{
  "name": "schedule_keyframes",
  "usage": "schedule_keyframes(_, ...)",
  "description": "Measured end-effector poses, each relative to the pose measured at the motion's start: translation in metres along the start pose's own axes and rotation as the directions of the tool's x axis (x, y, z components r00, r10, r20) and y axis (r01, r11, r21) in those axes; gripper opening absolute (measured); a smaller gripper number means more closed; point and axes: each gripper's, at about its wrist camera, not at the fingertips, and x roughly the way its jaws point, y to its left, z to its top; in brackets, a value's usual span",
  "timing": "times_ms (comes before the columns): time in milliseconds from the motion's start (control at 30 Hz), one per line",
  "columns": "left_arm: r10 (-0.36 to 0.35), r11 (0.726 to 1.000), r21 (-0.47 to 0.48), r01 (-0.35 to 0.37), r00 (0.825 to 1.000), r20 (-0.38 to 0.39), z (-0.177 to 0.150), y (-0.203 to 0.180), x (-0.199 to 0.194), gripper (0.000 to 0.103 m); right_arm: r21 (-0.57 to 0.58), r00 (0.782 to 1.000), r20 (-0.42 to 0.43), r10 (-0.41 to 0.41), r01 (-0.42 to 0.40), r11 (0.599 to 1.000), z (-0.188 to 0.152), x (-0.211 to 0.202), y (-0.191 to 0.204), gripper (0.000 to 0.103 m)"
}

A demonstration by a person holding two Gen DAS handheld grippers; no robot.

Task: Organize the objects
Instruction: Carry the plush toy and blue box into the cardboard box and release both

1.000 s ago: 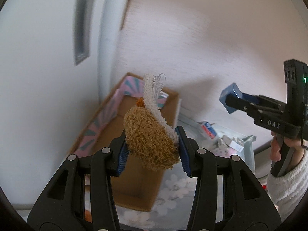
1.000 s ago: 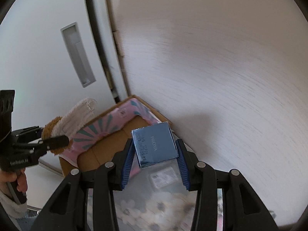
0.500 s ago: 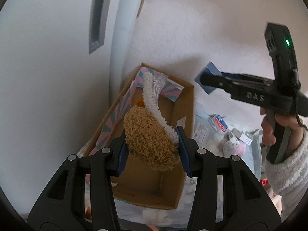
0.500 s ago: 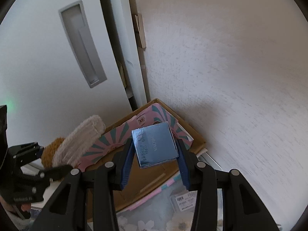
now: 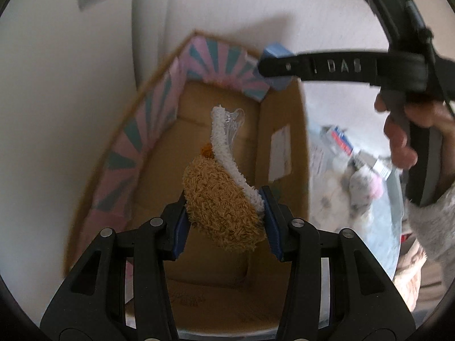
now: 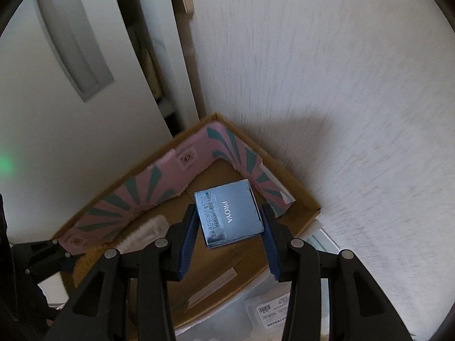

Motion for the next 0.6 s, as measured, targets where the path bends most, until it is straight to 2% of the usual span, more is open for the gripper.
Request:
schedule_keyframes(167,0.002,1.000,0.013,-0.001,0.998,-0.061,-0.011,0.003,0.025,0.042,-0.003,0.998,-0.061,-0.013,0.013,1.000,-0.013,0.028,0.003,0.039)
schedule_keyframes(433,0.017,0.999,0.037,-0.014,0.997,-0.072,-0.011,-0.001,0.035,0.042,0.014,0.995,-0.100,-0.019,0.021,1.000,-0.028,0.042,0.004,0.039)
schedule_keyframes(533,0.065,0.996,0.069,-0.060,0.995,-0.071,-0.009,-0.005,0.032,0.043,0.020,0.995,-0.095,-0.023,0.025,0.999,-0.030,0.040,0.006,0.040)
schedule_keyframes(600,0.096,0.993,0.081,-0.091,0.993,-0.063,-0.003,-0.011,0.031,0.048,0.019,0.995,-0.092,-0.038,0.039,0.999,-0.030,0.038,0.007,0.040)
